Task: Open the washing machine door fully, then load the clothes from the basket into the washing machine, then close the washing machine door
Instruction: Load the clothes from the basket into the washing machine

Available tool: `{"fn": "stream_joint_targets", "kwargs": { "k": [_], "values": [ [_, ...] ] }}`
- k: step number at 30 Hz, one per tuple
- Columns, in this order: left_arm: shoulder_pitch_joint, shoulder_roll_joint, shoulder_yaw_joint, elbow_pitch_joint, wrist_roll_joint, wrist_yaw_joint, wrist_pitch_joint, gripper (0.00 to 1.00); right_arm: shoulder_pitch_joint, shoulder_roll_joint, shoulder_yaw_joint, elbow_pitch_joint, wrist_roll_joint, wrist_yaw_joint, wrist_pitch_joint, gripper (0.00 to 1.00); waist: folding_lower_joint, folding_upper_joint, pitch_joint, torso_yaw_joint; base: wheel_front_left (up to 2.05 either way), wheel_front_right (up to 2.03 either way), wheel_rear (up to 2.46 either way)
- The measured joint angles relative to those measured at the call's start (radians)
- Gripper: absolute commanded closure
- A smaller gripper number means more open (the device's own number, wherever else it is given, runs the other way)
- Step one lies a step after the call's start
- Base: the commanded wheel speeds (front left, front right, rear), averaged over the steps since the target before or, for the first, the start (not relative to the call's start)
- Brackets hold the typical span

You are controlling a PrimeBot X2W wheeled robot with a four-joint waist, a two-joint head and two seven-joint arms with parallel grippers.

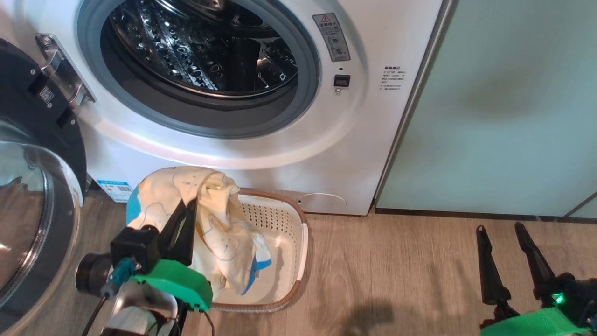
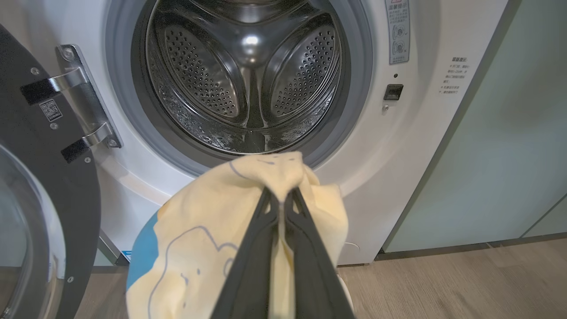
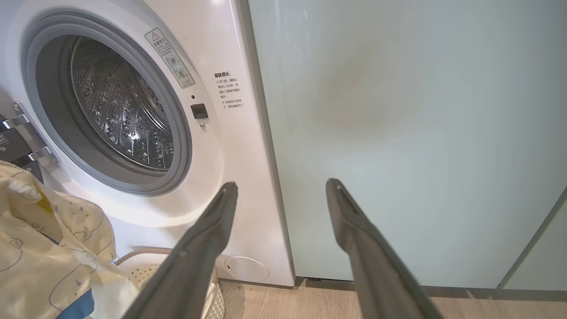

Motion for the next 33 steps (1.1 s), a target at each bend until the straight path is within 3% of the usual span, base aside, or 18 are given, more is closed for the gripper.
{"fn": "stream_joint_targets", "kwargs": {
  "k": [8,14,24,33],
  "values": [
    [-0.017,0.000,0.000,0.028,-0.012,-0.002,-0.010,1.00,-0.002,0.001,0.000,-0.003,0.000,0.000,0.000,0.00,0.0000,0.0000,0.022,-0.006,0.00,0.00,0.00],
    [-0.096,-0.001,0.000,0.068,-0.042,-0.028,-0.020,1.00,-0.006,0.001,0.002,-0.006,0.000,0.000,0.000,0.00,0.0000,0.0000,0.057,-0.020,0.00,0.00,0.00],
    [-0.324,-0.002,0.017,0.212,-0.065,-0.058,-0.035,1.00,-0.078,0.000,-0.002,-0.028,0.000,0.000,0.000,0.00,0.0001,0.0000,0.178,-0.045,0.00,0.00,0.00],
    [-0.533,0.034,0.053,0.343,-0.105,-0.100,0.016,1.00,-0.139,0.000,-0.005,-0.043,0.003,0.000,0.000,0.00,0.0002,0.0000,0.298,-0.085,0.00,0.00,0.00]
  ]
}}
